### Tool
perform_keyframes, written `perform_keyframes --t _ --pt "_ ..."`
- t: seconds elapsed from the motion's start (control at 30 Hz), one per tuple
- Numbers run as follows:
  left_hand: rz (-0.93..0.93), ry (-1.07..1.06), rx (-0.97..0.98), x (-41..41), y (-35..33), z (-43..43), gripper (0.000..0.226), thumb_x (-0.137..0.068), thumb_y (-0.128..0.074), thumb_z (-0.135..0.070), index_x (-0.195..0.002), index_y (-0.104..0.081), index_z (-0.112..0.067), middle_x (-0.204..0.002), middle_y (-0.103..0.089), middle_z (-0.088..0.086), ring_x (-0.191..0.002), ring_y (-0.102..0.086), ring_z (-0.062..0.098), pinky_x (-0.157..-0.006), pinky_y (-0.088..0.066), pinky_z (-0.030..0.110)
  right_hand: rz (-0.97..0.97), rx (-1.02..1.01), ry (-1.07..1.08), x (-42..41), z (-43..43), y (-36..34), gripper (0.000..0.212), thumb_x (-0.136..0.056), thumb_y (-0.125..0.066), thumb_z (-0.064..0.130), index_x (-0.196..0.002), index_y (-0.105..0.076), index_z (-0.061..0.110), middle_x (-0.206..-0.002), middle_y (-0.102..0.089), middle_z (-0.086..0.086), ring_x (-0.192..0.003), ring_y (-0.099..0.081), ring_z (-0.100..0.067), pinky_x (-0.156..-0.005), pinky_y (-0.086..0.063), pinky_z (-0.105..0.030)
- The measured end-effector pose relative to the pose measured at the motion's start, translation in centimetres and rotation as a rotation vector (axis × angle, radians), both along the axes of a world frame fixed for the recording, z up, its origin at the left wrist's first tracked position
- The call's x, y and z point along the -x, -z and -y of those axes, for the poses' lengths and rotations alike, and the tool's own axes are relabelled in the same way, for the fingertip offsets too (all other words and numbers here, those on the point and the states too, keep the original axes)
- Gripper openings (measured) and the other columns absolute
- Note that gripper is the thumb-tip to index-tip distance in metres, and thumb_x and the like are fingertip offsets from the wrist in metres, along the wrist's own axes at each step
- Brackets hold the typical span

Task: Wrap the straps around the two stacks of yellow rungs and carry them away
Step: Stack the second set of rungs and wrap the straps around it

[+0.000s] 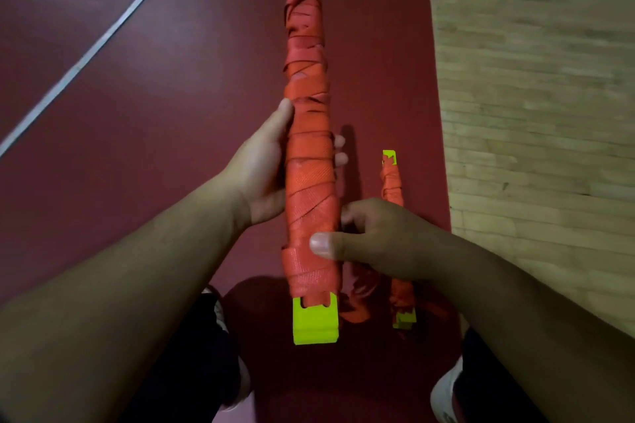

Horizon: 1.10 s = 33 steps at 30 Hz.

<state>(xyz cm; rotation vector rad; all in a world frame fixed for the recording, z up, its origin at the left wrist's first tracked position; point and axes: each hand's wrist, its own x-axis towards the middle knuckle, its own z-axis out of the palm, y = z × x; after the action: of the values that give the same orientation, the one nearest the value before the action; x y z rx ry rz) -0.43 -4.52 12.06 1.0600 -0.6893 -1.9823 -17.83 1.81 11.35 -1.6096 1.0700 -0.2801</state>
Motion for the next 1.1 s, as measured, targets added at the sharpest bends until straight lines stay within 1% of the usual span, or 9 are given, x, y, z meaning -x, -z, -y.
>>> perform_keyframes --t 0.2,0.3,0.4,0.5,0.63,0.73,0.83,0.9,1.1 --pt "-0.169 0.001 -0.031 0.2 -0.4 -0.3 0.047 -0.087 -0.053 -0.056 -0.105 -0.063 -0.014 -0.094 -0.072 0.010 -0.082 -0.073 0.023 -0.082 -0.061 0.043 0.063 -0.046 -0.062 -0.2 -0.4 -0.8 0.038 -0.086 -0.064 0.052 -0.100 -0.074 0.018 -0.096 -0.077 0.003 -0.093 -0.072 -0.011 -0.090 -0.056 -0.035" --pt "0.029 -0.021 0.027 0.1 -0.7 -0.1 0.056 -0.091 -0.053 -0.062 -0.084 -0.072 -0.010 -0.079 -0.065 0.008 -0.065 -0.065 0.019 -0.073 -0.059 0.038 -0.090 0.037 -0.066 0.0 0.0 -1.6 0.052 -0.082 -0.064 0.063 -0.091 -0.072 0.013 -0.081 -0.072 -0.008 -0.070 -0.064 -0.008 -0.069 -0.055 -0.033" --pt "0.235 -0.138 0.062 0.5 -0.4 -0.3 0.062 -0.094 -0.044 -0.067 -0.097 -0.066 -0.009 -0.081 -0.068 0.011 -0.066 -0.067 0.022 -0.071 -0.059 0.037 -0.219 0.164 -0.019 0.2 0.3 -1.9 0.062 -0.075 -0.062 0.072 -0.079 -0.068 0.010 -0.065 -0.058 -0.007 -0.056 -0.048 -0.004 -0.058 -0.042 -0.031" --pt "0.164 -0.220 0.062 0.9 -0.3 -0.4 0.045 -0.102 -0.041 -0.054 -0.108 -0.059 -0.014 -0.084 -0.065 0.014 -0.065 -0.065 0.026 -0.065 -0.058 0.036 -0.263 0.171 0.038 -0.1 0.1 -1.7 0.082 -0.060 -0.057 0.088 -0.082 -0.066 0.010 -0.068 -0.064 -0.008 -0.059 -0.055 -0.017 -0.063 -0.048 -0.041" --pt "0.108 -0.110 0.066 0.4 -0.2 -0.4 0.047 -0.095 -0.054 -0.054 -0.122 -0.056 -0.015 -0.092 -0.066 0.012 -0.071 -0.067 0.025 -0.067 -0.059 0.036 -0.165 0.114 0.008 0.2 0.1 -1.6 0.074 -0.063 -0.064 0.076 -0.089 -0.070 0.007 -0.085 -0.070 -0.016 -0.079 -0.066 -0.033 -0.076 -0.055 -0.051" --pt "-0.055 -0.041 0.057 -0.1 -0.8 -0.4 0.043 -0.084 -0.055 -0.056 -0.101 -0.067 -0.018 -0.097 -0.072 0.008 -0.080 -0.070 0.021 -0.075 -0.058 0.038 0.002 -0.010 -0.045 0.1 -0.2 -1.6 0.059 -0.071 -0.065 0.067 -0.096 -0.074 0.014 -0.096 -0.074 -0.012 -0.091 -0.070 -0.029 -0.089 -0.054 -0.051" --pt "-0.168 -0.012 0.037 -0.2 -1.3 -0.3 0.054 -0.081 -0.054 -0.053 -0.119 -0.056 -0.015 -0.099 -0.074 0.005 -0.077 -0.072 0.017 -0.071 -0.061 0.035 0.039 -0.102 -0.058 -0.1 -0.6 -1.4 0.052 -0.072 -0.068 0.070 -0.101 -0.073 0.028 -0.099 -0.076 -0.001 -0.093 -0.073 -0.022 -0.089 -0.055 -0.054" --pt "-0.098 -0.018 0.080 -0.1 -1.1 -0.4 0.045 -0.086 -0.055 -0.049 -0.116 -0.057 -0.015 -0.085 -0.070 0.003 -0.066 -0.067 0.014 -0.064 -0.059 0.032 0.004 -0.133 -0.075 -0.1 -0.6 -1.1 0.059 -0.066 -0.067 0.079 -0.103 -0.072 0.033 -0.100 -0.075 0.000 -0.092 -0.073 -0.029 -0.082 -0.055 -0.064" --pt "0.215 -0.131 0.206 0.4 -0.6 -0.7 0.023 -0.096 -0.063 -0.031 -0.102 -0.055 -0.011 -0.078 -0.064 0.009 -0.064 -0.064 0.020 -0.057 -0.056 0.032 -0.146 -0.013 -0.094 -0.3 -0.4 -1.5 0.065 -0.066 -0.062 0.082 -0.095 -0.073 0.025 -0.087 -0.075 -0.006 -0.082 -0.073 -0.025 -0.080 -0.057 -0.051"
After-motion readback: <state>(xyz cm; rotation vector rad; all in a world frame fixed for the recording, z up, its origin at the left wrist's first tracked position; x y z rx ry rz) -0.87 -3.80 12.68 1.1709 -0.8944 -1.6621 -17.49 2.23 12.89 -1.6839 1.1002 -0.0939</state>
